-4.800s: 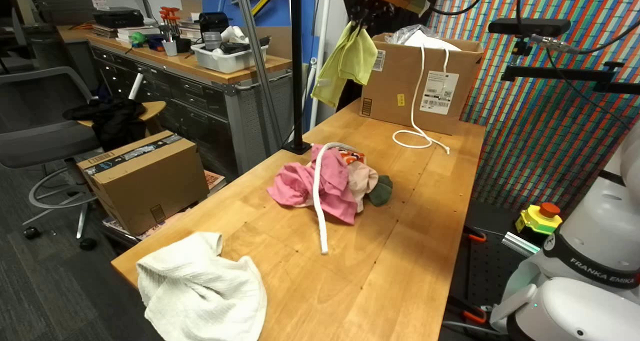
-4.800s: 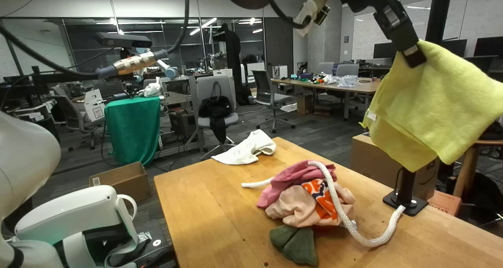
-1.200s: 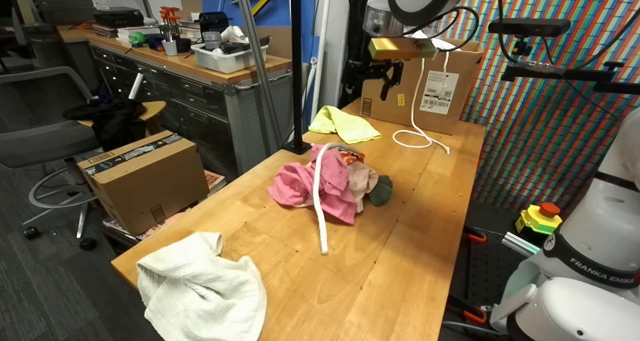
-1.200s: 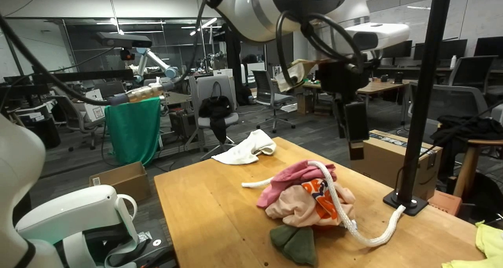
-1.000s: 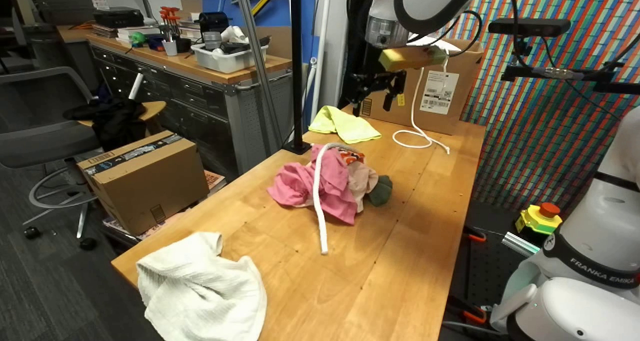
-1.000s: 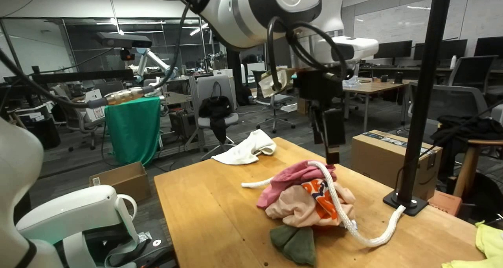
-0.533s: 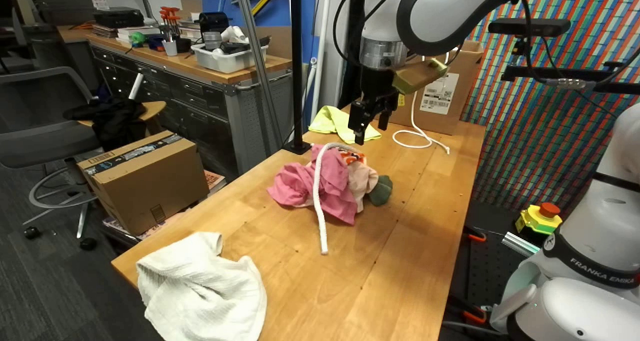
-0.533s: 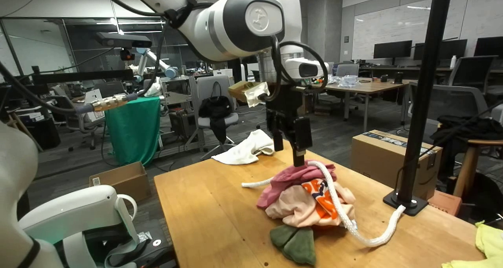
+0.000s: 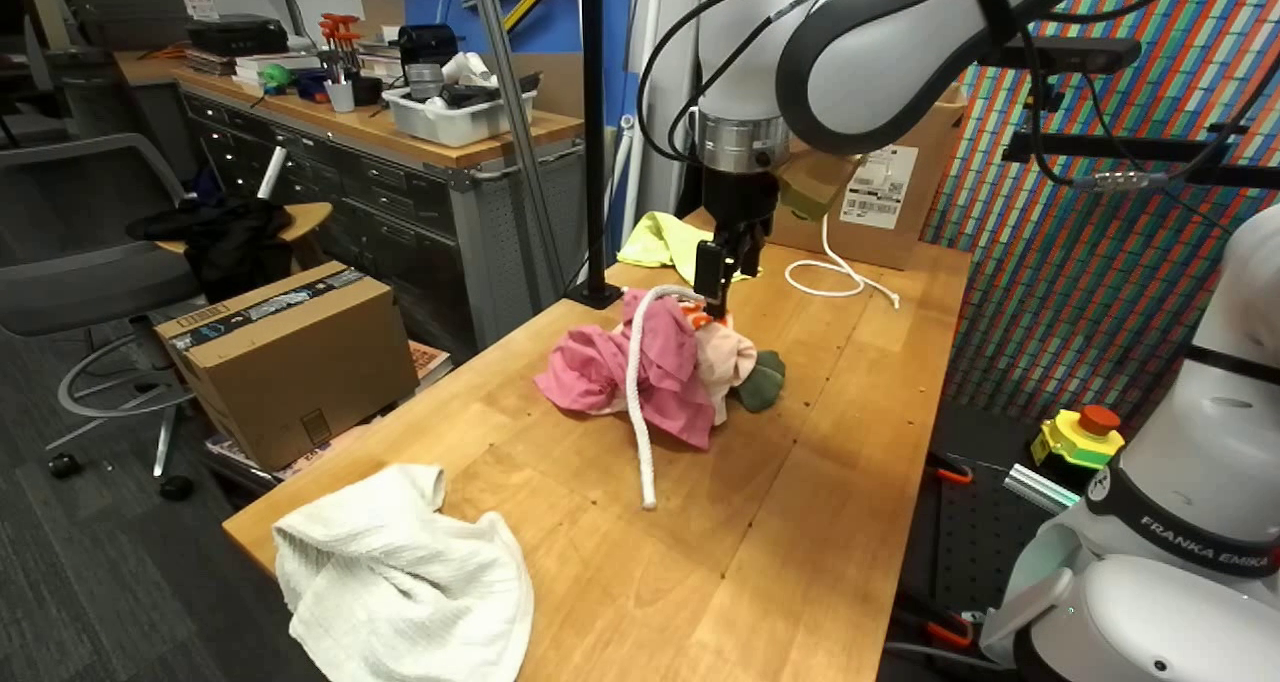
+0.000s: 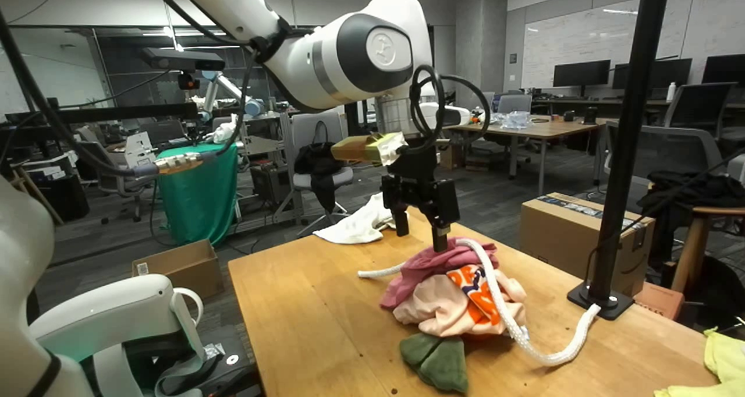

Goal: Separate the clothes and ropes

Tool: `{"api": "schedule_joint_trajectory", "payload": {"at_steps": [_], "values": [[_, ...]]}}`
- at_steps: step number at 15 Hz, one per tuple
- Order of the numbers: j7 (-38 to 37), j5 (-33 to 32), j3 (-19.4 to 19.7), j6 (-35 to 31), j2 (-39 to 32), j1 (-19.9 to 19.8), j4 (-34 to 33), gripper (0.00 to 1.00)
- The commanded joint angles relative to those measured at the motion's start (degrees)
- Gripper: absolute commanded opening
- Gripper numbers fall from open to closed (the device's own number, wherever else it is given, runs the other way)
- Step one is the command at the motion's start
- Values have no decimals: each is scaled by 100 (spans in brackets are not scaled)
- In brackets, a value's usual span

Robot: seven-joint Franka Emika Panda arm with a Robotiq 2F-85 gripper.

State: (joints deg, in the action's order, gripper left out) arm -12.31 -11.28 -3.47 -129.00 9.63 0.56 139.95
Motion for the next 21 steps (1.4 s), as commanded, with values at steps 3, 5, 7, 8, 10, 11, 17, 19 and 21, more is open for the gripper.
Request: {"api": "schedule_joint_trajectory", "payload": {"at_steps": [3,5,7,8,10,11,17,19,21], "values": [[41,-812,-2,-321,-594,-40,-399,100],[-6,-1075,21,-512,-783,-32,-510,100],[1,-1302,52,-636,-956,-15,-636,100],[-16,-1424,73,-689,-1047,-12,-707,100],[-25,-1604,124,-729,-1188,-6,-836,100],[-10,-1652,160,-738,-1252,-8,-902,100],[-8,-1844,394,-730,-1486,-36,-1145,100],[-21,-1849,461,-738,-1580,-39,-1198,100],[-29,-1863,520,-740,-1680,-37,-1247,100]]}}
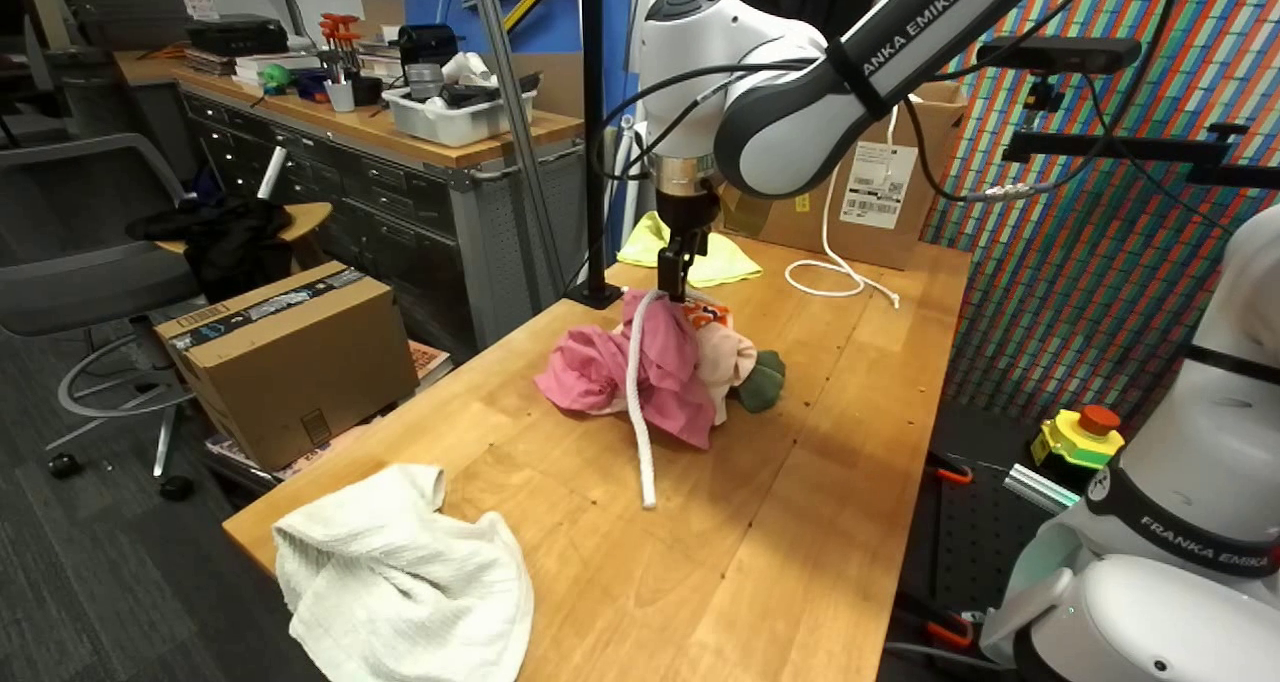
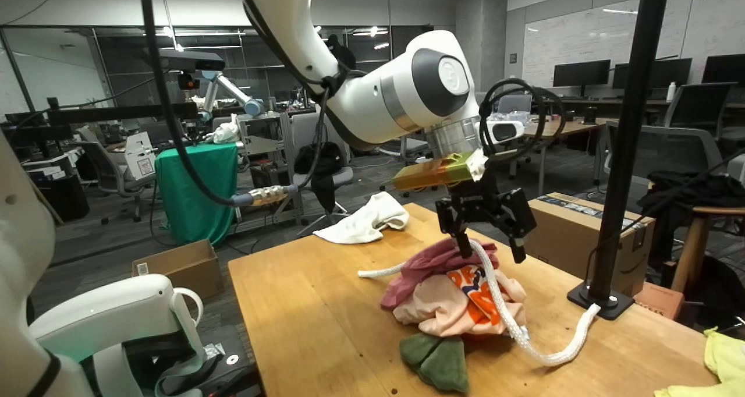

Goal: Separate the clothes and ropes

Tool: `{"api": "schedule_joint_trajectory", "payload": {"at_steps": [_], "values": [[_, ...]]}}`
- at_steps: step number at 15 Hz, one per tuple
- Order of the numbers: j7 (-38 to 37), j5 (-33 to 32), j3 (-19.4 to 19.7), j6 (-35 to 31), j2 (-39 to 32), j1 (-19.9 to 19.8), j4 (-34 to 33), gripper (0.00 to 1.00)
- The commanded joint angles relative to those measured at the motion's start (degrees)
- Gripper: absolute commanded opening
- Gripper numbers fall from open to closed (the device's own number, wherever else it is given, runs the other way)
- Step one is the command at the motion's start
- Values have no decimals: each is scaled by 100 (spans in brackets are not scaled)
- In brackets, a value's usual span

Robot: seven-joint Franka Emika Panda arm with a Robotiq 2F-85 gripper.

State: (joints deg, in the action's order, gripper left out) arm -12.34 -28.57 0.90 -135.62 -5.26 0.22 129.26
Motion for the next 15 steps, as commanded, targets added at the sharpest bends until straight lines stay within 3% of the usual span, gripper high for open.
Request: {"api": "schedule_joint_trajectory", "payload": {"at_steps": [1,12,13,14,15], "values": [[-32,-136,110,-81,-249,0,-206,100],[-26,-219,287,-84,-647,56,-543,100],[-15,-206,294,-82,-644,53,-551,92],[-15,-195,304,-81,-642,50,-558,74],[-15,-197,314,-81,-637,48,-563,68]]}}
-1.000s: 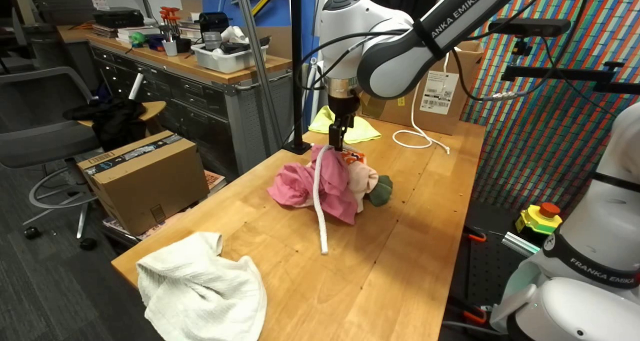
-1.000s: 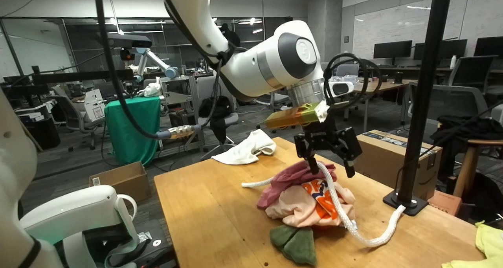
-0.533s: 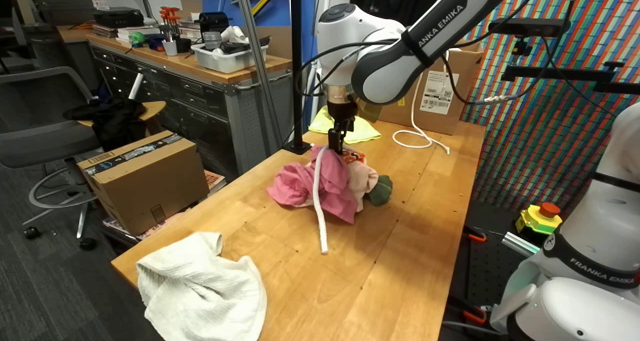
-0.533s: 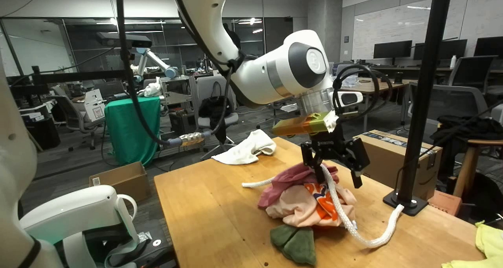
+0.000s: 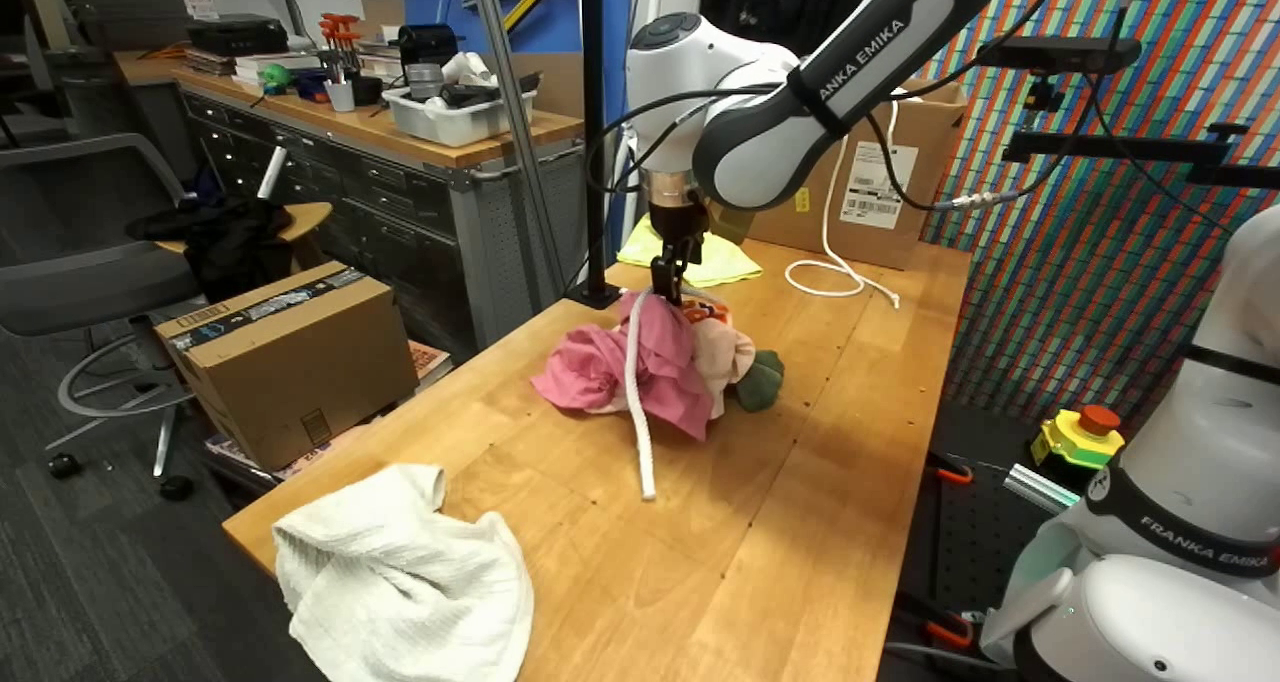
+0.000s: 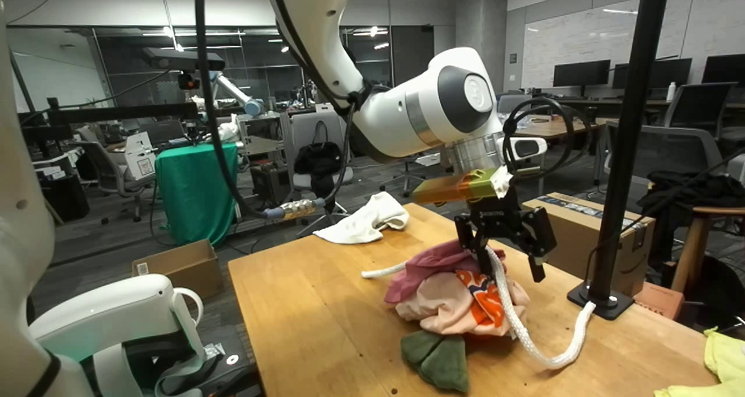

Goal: Separate the clothes and ropes

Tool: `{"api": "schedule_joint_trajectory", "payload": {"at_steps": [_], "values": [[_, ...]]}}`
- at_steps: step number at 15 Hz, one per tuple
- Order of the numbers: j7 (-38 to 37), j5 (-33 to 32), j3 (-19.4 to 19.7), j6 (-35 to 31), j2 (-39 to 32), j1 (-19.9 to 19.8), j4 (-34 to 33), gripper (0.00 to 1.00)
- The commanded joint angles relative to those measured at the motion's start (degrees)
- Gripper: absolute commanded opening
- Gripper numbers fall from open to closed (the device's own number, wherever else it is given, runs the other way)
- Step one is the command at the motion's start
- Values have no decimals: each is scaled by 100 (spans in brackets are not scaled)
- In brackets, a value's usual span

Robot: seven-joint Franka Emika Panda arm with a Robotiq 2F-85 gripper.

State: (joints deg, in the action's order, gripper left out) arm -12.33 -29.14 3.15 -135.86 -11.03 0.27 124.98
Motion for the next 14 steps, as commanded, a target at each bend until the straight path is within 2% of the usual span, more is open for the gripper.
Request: {"api": "schedule_joint_trajectory", "payload": {"at_steps": [1,8,11,14], "values": [[-18,-136,97,-49,-54,42,-134,58],[-35,-131,116,-49,-18,48,-78,7],[-19,-94,107,-62,-1,44,-45,5],[-23,-75,95,-145,-38,45,-19,10]]}}
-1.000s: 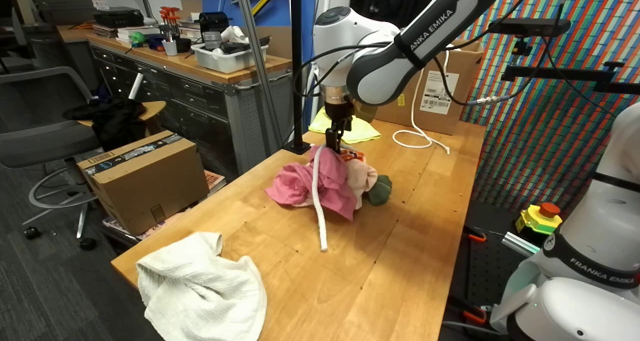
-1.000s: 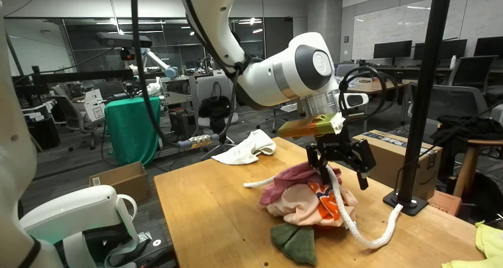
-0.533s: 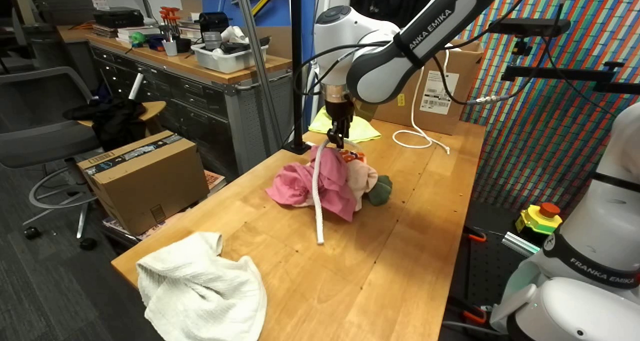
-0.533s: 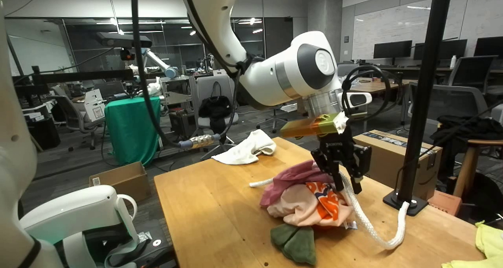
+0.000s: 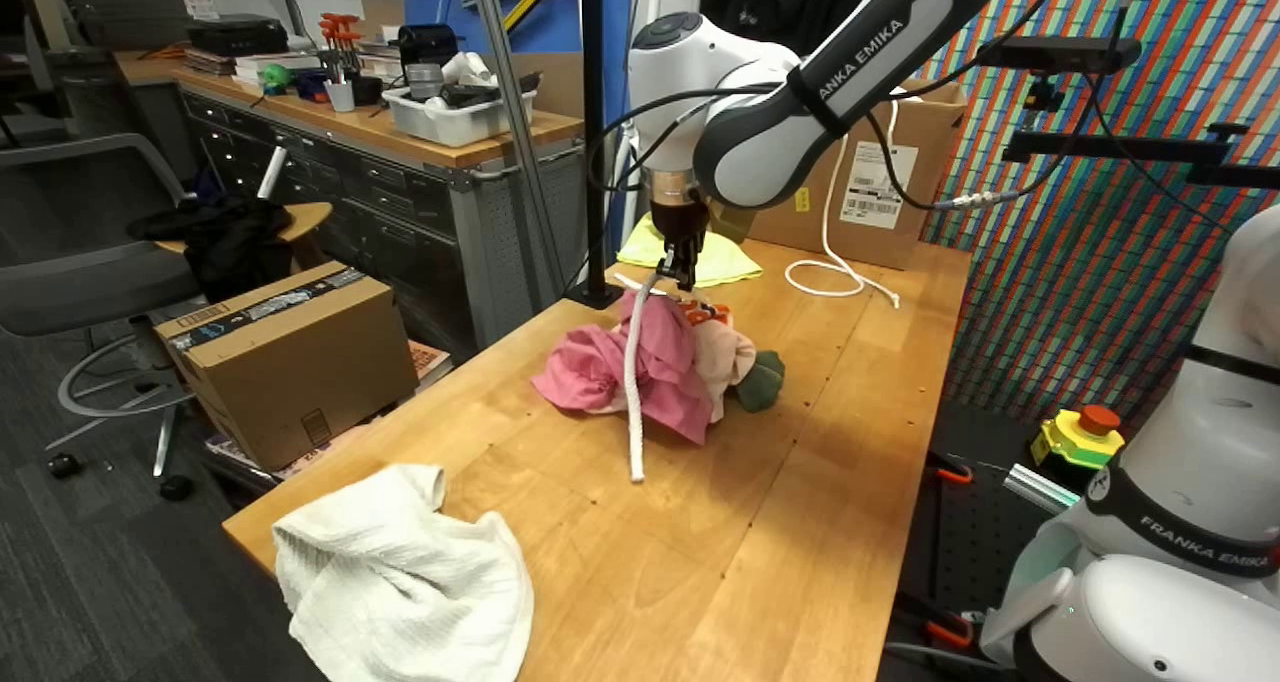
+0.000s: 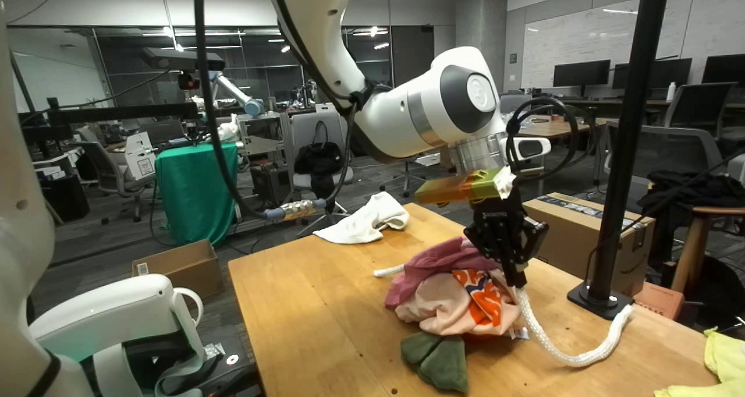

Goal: Separate the clothes and ropes

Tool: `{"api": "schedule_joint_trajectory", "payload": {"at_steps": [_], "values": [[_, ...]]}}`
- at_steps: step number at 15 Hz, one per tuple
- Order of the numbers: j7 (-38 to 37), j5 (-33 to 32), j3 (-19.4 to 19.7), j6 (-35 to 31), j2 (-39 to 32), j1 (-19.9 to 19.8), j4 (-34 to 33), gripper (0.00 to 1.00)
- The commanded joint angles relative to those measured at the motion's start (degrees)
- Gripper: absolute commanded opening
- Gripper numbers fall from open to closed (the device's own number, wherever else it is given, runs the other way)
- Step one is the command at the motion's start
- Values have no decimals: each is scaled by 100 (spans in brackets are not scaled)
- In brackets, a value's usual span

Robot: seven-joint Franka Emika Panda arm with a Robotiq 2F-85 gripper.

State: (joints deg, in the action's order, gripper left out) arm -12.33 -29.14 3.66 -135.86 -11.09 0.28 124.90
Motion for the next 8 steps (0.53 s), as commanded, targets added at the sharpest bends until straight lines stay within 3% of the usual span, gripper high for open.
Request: {"api": "schedule_joint_trajectory", "payload": {"at_steps": [1,8], "values": [[-111,-79,47,-285,-53,50,8,8],[327,415,-96,-669,170,61,339,5]]}}
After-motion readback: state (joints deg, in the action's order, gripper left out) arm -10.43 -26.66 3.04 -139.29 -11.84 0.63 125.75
